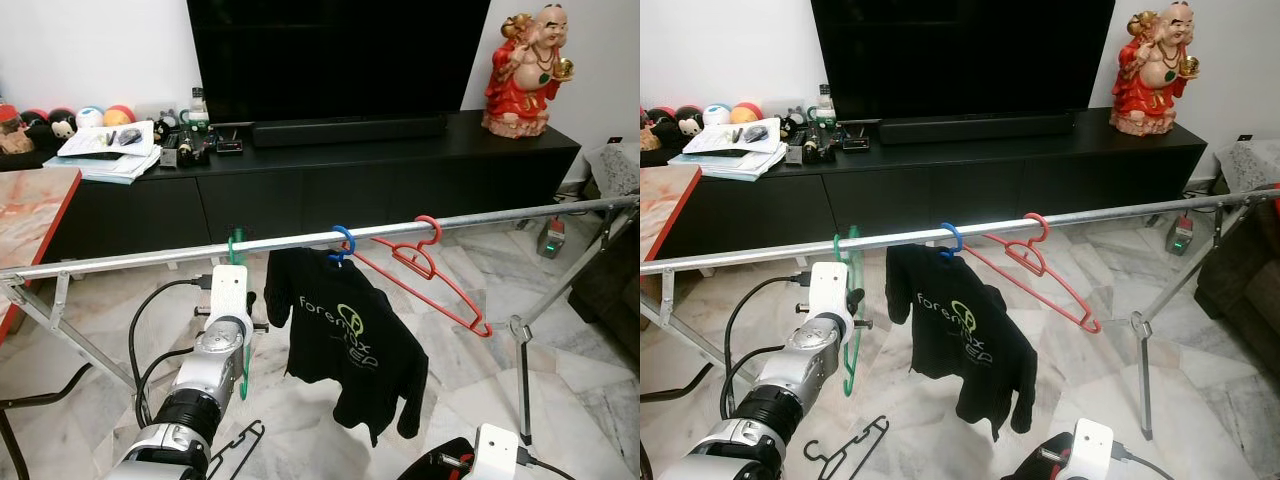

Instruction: Hang hanger

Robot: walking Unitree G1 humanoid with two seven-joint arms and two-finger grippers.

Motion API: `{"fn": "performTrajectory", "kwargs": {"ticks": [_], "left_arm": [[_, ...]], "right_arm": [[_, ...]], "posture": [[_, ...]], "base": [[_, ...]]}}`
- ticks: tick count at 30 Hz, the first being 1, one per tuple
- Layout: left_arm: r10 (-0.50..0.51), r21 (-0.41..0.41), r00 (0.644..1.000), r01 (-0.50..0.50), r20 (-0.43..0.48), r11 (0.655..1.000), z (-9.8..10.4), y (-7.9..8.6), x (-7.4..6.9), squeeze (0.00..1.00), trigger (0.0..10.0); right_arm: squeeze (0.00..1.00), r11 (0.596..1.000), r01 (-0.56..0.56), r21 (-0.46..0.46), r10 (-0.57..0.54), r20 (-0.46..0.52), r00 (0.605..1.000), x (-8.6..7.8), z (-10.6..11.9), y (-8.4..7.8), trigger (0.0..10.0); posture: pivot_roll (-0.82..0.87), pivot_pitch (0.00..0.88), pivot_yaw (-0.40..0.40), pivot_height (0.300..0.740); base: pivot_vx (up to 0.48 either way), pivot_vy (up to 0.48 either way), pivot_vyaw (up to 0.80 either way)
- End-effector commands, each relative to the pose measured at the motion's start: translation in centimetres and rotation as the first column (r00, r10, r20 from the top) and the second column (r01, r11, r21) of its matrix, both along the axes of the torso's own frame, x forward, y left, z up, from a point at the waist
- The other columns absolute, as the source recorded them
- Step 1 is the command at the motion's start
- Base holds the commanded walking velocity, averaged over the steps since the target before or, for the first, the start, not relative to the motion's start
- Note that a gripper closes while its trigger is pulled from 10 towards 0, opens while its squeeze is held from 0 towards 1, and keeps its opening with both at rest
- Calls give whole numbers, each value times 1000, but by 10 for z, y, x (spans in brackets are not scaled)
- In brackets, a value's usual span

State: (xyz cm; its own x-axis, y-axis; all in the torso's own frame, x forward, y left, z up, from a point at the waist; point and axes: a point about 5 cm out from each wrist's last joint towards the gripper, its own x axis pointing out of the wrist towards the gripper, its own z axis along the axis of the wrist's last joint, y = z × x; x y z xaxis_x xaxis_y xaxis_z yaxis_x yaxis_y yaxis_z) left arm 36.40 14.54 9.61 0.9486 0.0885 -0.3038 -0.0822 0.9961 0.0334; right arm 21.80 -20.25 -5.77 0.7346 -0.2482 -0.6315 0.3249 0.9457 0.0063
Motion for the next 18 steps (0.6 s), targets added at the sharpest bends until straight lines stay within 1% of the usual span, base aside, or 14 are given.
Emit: {"fn": "performTrajectory", "kwargs": {"ticks": [1,10,12,14,15,16,17,18], "left_arm": [[0,22,1000,0,-18,1000,-4,-1,-2,0,0],[0,27,1000,1,-12,1000,-5,0,-3,0,0],[4,-4,1000,-4,30,1000,-1,0,-3,0,0],[5,2,997,-5,77,1000,3,2,-3,0,0],[5,2,997,-5,77,1000,3,2,-3,0,0],[1,4,990,-2,139,1000,10,4,-4,0,0],[1,4,990,-2,139,1000,10,4,-4,0,0],[-6,4,986,5,168,1000,12,5,-5,0,0]], "right_arm": [[0,1000,-1,3,1,13,1000,3,2,1,10000],[0,1000,-5,5,5,8,1000,3,2,0,10000],[0,1000,-6,6,6,8,1000,3,2,0,10000],[0,1000,-6,5,6,7,1000,3,2,0,10000],[0,1000,-6,5,6,7,1000,3,2,0,10000],[0,1000,-6,4,6,6,1000,3,2,-1,10000],[0,1000,-6,4,6,6,1000,3,2,-1,10000],[0,1000,-5,3,5,6,1000,3,2,-1,10000]], "posture": [[53,0,17,740],[57,0,14,740],[58,0,13,740],[57,0,13,740],[57,0,13,740],[60,0,12,740],[60,0,12,740],[61,0,10,740]], "base": [[0,0,0],[0,0,0],[0,0,0],[0,0,0],[0,0,0],[0,0,0],[0,0,0],[0,0,0]]}}
